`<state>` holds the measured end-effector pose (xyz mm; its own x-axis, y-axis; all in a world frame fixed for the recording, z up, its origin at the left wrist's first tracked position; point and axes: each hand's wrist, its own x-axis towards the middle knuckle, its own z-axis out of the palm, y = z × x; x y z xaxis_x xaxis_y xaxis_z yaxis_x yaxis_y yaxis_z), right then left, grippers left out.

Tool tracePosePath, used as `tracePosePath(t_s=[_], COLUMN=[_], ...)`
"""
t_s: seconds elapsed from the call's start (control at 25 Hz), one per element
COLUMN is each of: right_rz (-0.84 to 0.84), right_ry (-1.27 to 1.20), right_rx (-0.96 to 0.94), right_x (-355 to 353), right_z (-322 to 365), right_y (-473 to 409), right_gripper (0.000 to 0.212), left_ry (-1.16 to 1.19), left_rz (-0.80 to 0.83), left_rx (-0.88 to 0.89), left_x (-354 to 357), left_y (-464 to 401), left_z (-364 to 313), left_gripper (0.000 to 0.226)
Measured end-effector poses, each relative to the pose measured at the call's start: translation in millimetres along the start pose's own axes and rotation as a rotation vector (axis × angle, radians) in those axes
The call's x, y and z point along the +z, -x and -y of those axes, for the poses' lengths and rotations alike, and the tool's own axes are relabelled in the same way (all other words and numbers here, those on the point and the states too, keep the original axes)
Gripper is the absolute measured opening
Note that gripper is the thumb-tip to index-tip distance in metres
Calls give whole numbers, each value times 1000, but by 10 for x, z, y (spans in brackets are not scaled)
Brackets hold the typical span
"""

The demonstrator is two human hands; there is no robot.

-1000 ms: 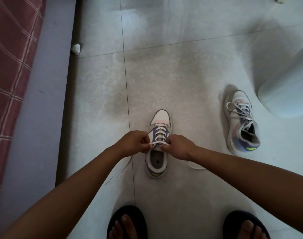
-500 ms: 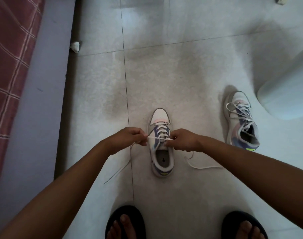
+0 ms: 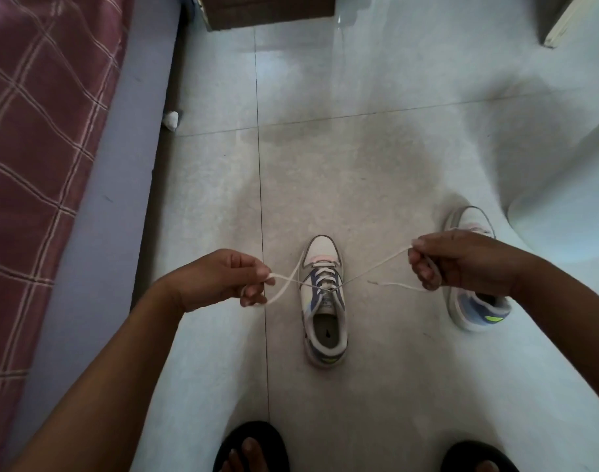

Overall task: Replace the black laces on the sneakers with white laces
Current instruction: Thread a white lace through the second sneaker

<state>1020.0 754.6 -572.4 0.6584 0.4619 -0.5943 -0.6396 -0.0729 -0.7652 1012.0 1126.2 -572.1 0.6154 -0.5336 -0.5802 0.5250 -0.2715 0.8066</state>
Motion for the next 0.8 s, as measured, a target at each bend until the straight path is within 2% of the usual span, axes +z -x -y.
tracePosePath(t_s=[0.08, 0.16, 0.32, 0.4, 0.48, 0.52, 0.64, 0.72, 0.8], right_rz=[-44, -83, -74, 7, 54, -32, -32, -125, -244], right_ry=[20, 26, -100, -228, -456, -509, -581, -572, -475], right_rx=[-40, -77, -202, -287, -317, -312, -439, -496, -492], right_x=[-13, -21, -161, -312, -405, -477, -855, -947, -790], right_z=[82, 136, 317, 417, 418, 330, 351, 364, 265], right_y=[77, 130, 299, 358, 405, 447, 396, 353, 206], right_gripper=[22, 24, 25, 21, 33, 39, 46, 46, 36], left_ry=[-102, -118, 40, 104, 160, 193, 361, 477, 546], left_rz=[17, 3, -60, -89, -152, -193, -279, -252, -204], left_rx=[-30, 12, 163, 229, 292, 335, 478, 552, 574], left_x=[-35, -38, -95, -119, -141, -161, -239, -267, -227], left_y=[44, 92, 278, 401, 530, 593, 719, 758, 698], left_z=[-36, -93, -245, -311, -351, -360, -366, -366, -326], left_gripper=[19, 21, 32, 38, 41, 40, 34, 26, 14])
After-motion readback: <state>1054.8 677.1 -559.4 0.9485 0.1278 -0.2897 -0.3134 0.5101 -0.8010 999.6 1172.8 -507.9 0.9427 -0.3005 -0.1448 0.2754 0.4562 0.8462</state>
